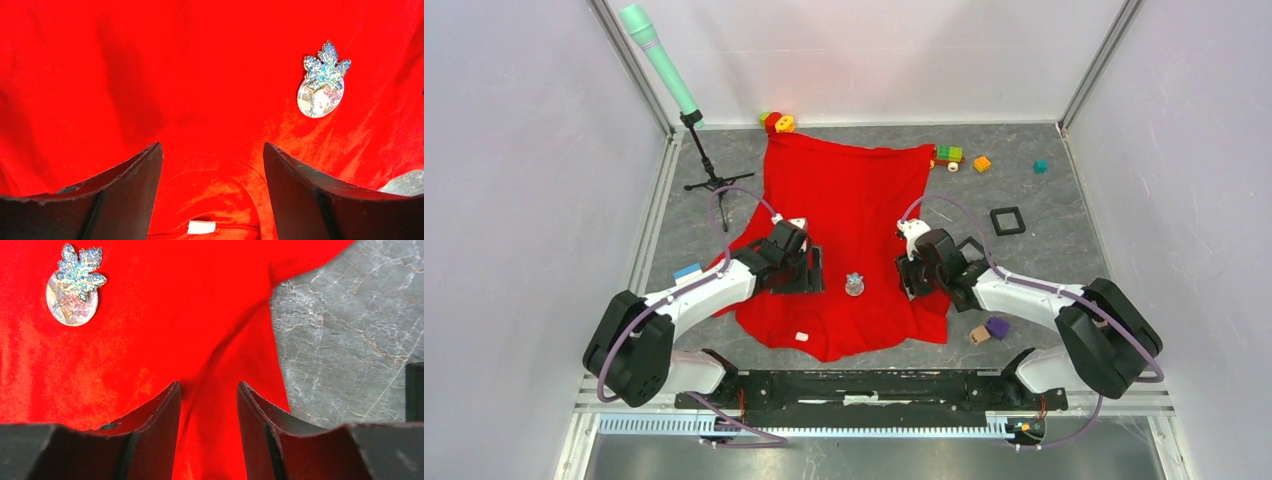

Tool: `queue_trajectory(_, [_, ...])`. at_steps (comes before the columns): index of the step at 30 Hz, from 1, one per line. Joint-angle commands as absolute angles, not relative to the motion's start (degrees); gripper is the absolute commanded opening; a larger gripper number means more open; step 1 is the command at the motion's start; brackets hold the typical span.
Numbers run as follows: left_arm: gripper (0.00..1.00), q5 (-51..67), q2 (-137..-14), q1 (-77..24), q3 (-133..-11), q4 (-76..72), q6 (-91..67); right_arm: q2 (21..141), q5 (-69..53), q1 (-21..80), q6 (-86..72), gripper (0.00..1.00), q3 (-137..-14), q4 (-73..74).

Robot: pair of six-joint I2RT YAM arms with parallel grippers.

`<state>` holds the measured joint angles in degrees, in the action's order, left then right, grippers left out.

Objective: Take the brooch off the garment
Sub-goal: Remove the brooch from the clothes.

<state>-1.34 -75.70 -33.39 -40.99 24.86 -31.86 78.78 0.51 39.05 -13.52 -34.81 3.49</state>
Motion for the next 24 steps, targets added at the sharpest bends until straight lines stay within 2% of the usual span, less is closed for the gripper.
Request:
queue_trajectory(1, [0.77,-2.45,-77.05,-33.06,-40.15,19.69,-33.64,80.6,0.94,39.55,-13.02,0.47,-34.73,0.59])
queue_trajectory(3, [0.75,-3.31,-77.78,-32.61,-39.71,19.39,-33.51,81.13,-1.63,39.62,-13.6,0.41,-34.14,0.35])
queue_trajectory(7, [0.62,-4.26,-78.43,-29.38,-39.05,19.25,-35.92,80.89,-7.83,41.07,-16.82,0.27,-31.91,-3.93])
queue_trajectory(9, [0.58,-2.61,-77.84,-27.03,-38.17,17.91,-36.35,80.67,-9.05,43.46,-18.13,0.18,-31.31,-4.57])
queue_trajectory(11, [0.53,-2.56,-77.44,-25.37,-37.96,17.54,-36.06,79.97,-8.7,44.79,-19.15,0.03,-31.06,-4.08])
queue_trajectory(12, [0.48,-3.15,-77.46,-24.81,-38.24,17.98,-35.81,79.24,-8.02,44.82,-19.59,0.01,-30.74,-3.58])
queue_trajectory(14, [0.44,-4.63,-77.5,-23.85,-38.63,19.12,-35.63,77.14,-3.1,44.87,-20.52,0.0,-30.5,-1.05])
queue_trajectory(16, [0.43,-5.81,-76.78,-23.62,-38.6,19.64,-35.8,75.14,3.4,44.74,-21.11,0.01,-30.41,2.23])
queue_trajectory(18, [0.48,-5.38,-74.85,-25.48,-38.21,18.66,-34.87,73.97,7.23,44.73,-20.75,0.04,-30.65,4.33])
queue_trajectory(19, [0.52,-5.82,-73.63,-27.19,-38.45,18.63,-34.16,73.61,8.4,44.74,-20.68,0.09,-30.88,5.46])
queue_trajectory(20, [0.56,-5.78,-72.57,-29.42,-38.98,18.55,-32.99,73.28,8.64,44.78,-20.07,0.18,-31.01,5.83])
queue_trajectory(22, [0.63,-7.1,-70.68,-33.61,-40.64,19.25,-30.83,72.53,8.65,44.76,-19.25,0.22,-31.03,6.01])
queue_trajectory(24, [0.63,-7.1,-70.1,-36.85,-42.44,19.65,-29.43,71.67,8.9,44.73,-18.5,0.22,-31.12,5.7])
